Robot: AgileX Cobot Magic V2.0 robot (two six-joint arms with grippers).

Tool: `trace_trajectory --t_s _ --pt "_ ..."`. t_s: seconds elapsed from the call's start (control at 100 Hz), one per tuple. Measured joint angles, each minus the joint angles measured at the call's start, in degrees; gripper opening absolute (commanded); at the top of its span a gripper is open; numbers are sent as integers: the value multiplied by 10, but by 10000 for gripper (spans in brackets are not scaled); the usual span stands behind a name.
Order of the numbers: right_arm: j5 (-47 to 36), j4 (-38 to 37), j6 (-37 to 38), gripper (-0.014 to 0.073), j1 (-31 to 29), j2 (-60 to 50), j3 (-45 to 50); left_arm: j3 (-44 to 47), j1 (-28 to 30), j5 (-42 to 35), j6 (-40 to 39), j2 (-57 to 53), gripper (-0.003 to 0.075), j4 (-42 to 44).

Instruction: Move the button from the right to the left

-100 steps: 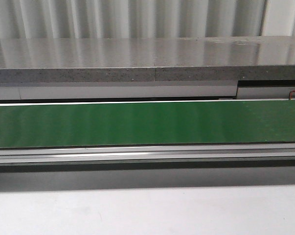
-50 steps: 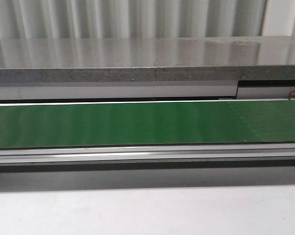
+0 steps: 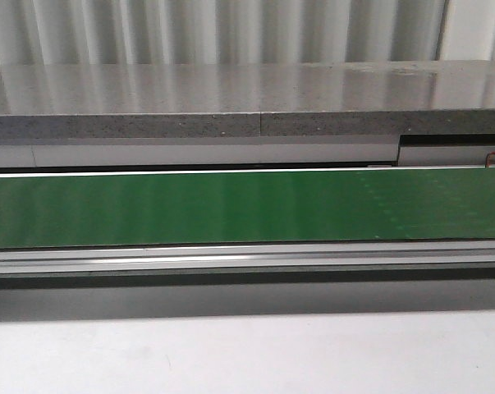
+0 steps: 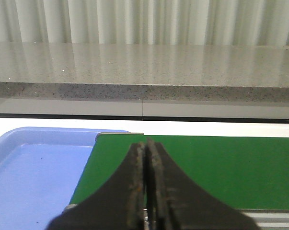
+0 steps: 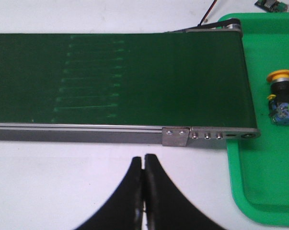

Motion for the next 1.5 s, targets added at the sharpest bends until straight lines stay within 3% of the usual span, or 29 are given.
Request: trace_trajectory --t_s 0.1,0.27,0.37,0.6,0.86,1.24,1.5 --pt "2 1 0 115 0 15 0 0 0 0 0 0 -20 0" --pt "6 3 0 451 0 18 0 0 0 0 0 0 -20 0" --pt "8 7 0 554 0 18 0 0 0 0 0 0 -20 0" --pt "33 29 9 563 0 28 -12 0 0 0 0 0 -20 0" --pt "76 10 14 563 -12 107 -106 0 0 0 0 0 -20 0" --pt "61 -19 -34 563 -217 281 -182 0 0 0 0 0 -20 0" --pt "-8 -19 -64 563 -282 413 -184 0 0 0 0 0 -20 0"
